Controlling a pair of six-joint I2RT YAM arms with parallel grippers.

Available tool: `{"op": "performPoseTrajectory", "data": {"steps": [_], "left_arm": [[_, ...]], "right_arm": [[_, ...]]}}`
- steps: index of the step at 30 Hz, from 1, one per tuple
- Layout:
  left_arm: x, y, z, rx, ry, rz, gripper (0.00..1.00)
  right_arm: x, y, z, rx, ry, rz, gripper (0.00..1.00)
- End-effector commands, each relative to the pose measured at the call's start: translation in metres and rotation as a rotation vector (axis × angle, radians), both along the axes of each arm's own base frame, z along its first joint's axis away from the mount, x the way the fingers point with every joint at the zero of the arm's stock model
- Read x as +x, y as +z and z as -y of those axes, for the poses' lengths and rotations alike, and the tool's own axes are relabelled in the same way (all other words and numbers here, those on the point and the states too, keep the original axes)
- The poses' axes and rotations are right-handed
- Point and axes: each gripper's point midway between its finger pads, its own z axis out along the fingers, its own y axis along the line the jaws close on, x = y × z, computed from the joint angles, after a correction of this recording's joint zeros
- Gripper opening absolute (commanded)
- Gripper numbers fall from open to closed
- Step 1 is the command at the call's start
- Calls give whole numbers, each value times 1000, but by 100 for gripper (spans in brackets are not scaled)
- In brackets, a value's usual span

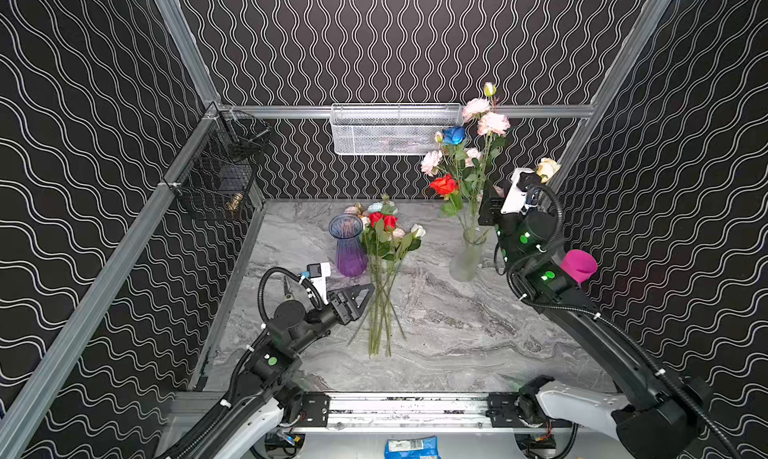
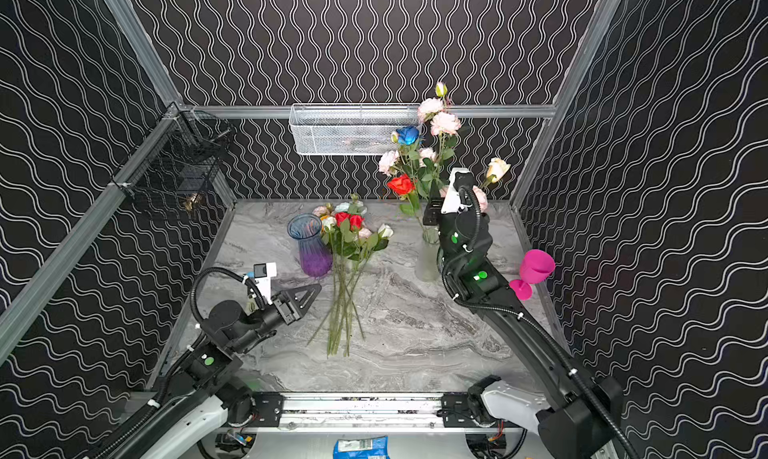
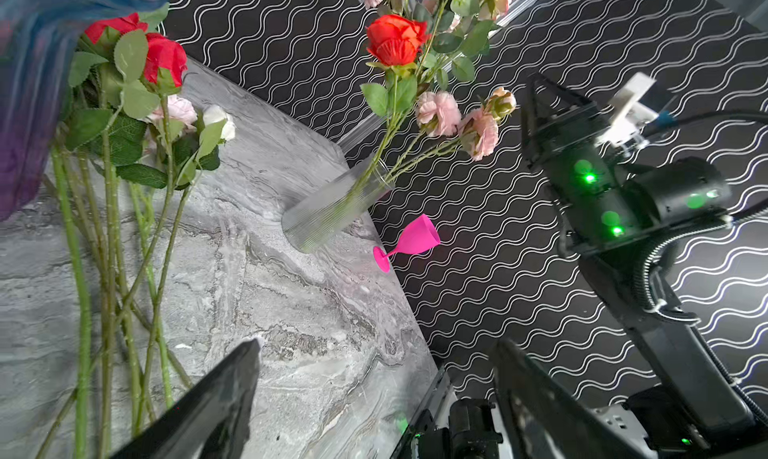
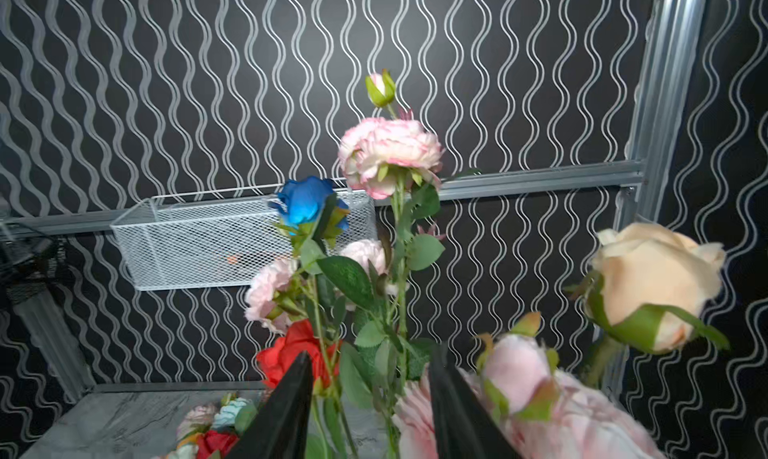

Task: Arrange the flowers into the vase
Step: 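Move the open right gripper back down to the rose pile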

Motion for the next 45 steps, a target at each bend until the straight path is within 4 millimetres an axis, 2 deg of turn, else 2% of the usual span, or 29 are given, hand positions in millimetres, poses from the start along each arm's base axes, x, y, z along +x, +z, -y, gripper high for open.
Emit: {"op": "performPoseTrajectory", "data": {"steps": [1, 3, 6, 9, 13, 16, 20, 22, 25, 27, 30, 34, 38, 40, 45], "left_arm": [[-2, -1, -10, 81, 41, 22, 91], [-4, -5, -20, 113, 80, 10, 91], [-6, -22, -43, 172, 183, -47, 93], [-12, -43, -72, 213, 303, -117, 94], [-22, -70, -102, 229, 426, -195, 95], [-28, -93, -109, 215, 452, -258, 95], [-30, -120, -113, 199, 483, -342, 94], [-29, -119, -111, 216, 473, -344, 94], [-30, -116, -113, 278, 469, -350, 94], [-30, -121, -113, 317, 466, -378, 95], [-29, -124, -107, 317, 448, -416, 94], [-28, -115, -96, 328, 388, -400, 94], [-28, -111, -105, 374, 422, -395, 95], [-28, -103, -108, 373, 437, -370, 95], [-32, -100, -117, 366, 469, -361, 95]], "right_arm": [[-30, 12, -14, -36, 57, 54, 42], [-49, 11, -19, -34, 78, 67, 38], [-65, -22, -35, -43, 168, -26, 34], [-77, -62, -50, -9, 264, -158, 31], [-84, -135, -80, 141, 408, -348, 30], [-80, -183, -110, 160, 462, -481, 29], [-64, -235, -149, 146, 484, -672, 27], [-57, -266, -170, 105, 497, -772, 27], [-43, -295, -192, 84, 473, -866, 25], [-33, -303, -199, 94, 428, -900, 24], [-30, -314, -213, 93, 406, -914, 24], [-23, -334, -229, 93, 402, -946, 28], [-12, -349, -244, 75, 404, -967, 31], [-5, -365, -251, 58, 406, -995, 31], [7, -375, -264, 117, 453, -1007, 29]]}}
